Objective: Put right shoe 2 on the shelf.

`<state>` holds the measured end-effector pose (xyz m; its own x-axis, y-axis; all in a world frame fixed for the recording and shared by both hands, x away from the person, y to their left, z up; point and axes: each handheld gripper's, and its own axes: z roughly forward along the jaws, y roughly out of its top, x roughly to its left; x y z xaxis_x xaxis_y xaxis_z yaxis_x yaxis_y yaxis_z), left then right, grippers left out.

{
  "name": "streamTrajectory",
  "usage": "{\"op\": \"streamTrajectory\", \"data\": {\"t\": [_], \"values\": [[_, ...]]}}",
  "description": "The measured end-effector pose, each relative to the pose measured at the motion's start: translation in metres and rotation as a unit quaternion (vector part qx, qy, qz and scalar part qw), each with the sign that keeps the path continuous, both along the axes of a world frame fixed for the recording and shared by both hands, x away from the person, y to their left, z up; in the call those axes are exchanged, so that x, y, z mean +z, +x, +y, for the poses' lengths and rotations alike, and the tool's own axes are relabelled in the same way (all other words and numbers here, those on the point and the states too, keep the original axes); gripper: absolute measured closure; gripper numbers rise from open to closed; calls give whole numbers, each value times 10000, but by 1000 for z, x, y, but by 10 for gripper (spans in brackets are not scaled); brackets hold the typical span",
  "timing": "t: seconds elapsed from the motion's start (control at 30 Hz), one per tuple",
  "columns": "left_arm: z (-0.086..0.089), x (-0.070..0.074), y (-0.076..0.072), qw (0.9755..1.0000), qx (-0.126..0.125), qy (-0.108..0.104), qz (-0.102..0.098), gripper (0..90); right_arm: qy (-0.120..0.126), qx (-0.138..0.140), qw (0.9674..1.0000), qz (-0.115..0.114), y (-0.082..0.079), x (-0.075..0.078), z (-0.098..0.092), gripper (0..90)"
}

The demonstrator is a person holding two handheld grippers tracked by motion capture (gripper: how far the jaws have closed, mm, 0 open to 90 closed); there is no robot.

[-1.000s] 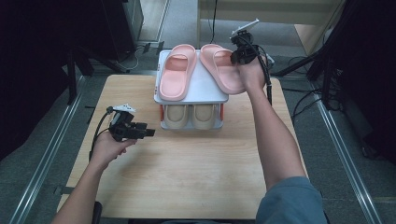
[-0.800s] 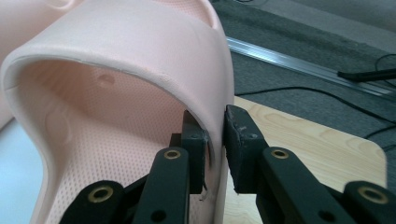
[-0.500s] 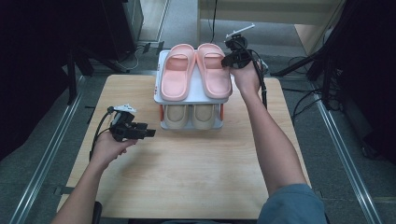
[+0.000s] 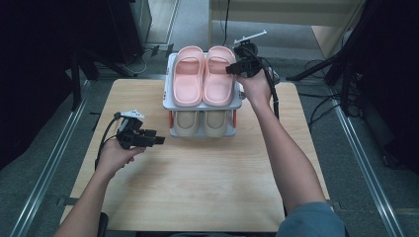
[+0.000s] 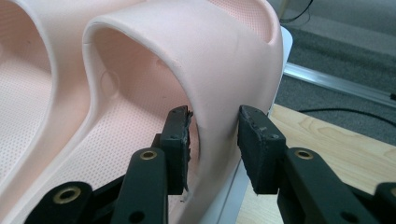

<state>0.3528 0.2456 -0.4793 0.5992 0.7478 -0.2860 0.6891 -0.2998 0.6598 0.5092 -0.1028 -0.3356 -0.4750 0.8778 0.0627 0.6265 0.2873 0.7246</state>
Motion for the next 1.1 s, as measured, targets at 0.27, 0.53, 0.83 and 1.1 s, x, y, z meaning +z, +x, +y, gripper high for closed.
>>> {"op": "streamTrajectory", "data": {"t": [0.27,0.53,0.83,1.1], "values": [[0,0,0,10000,-5,5,-1,432,259,58,9996,-65,-2,-4,-3,587],[0,-1,1,10000,22,-15,20,431,353,272,9988,-190,-6,-4,-8,541],[0,0,0,10000,-13,15,21,430,477,466,9974,-290,-21,0,-17,530],[0,0,0,10000,11,16,17,429,563,759,9950,-313,-38,2,-29,567]]}}
